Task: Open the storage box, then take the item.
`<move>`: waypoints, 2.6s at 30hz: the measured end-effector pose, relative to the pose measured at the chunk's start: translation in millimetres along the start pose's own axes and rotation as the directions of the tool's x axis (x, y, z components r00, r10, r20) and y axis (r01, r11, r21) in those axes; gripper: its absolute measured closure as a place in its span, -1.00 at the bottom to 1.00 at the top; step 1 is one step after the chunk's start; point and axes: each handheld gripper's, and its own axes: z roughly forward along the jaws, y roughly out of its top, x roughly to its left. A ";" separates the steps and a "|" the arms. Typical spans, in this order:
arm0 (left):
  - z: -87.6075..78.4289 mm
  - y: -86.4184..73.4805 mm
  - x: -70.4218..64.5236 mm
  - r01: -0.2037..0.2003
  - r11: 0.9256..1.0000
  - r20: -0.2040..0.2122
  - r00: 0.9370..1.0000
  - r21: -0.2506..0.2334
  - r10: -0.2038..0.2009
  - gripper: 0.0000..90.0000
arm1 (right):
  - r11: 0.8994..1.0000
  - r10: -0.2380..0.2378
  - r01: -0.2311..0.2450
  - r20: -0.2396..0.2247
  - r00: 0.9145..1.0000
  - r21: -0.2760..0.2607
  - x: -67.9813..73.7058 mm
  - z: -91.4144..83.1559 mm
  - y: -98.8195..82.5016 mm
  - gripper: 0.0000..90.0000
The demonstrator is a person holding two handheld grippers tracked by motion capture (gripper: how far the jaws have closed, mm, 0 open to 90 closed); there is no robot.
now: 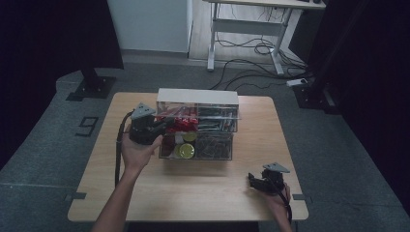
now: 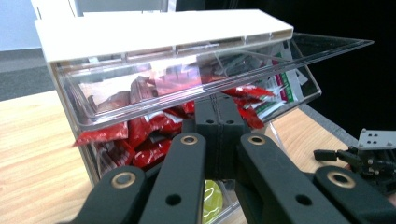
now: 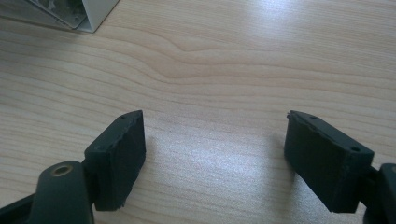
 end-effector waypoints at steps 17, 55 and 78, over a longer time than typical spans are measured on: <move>3.8 14.9 4.0 0.003 1.000 -0.007 1.000 -0.003 -0.003 1.00 | 1.000 0.005 -0.005 0.002 1.000 -0.001 0.0 -0.2 -0.1 -0.52; 7.8 15.4 7.0 0.000 1.000 0.013 1.000 0.011 -0.001 1.00 | 0.965 -0.061 0.013 -0.178 0.982 -0.261 32.0 -66.9 62.9 -0.18; 10.0 16.1 6.6 -0.001 1.000 0.019 1.000 0.016 0.000 1.00 | 0.936 -0.136 0.042 -0.250 0.959 -0.350 66.3 -94.9 128.0 -0.01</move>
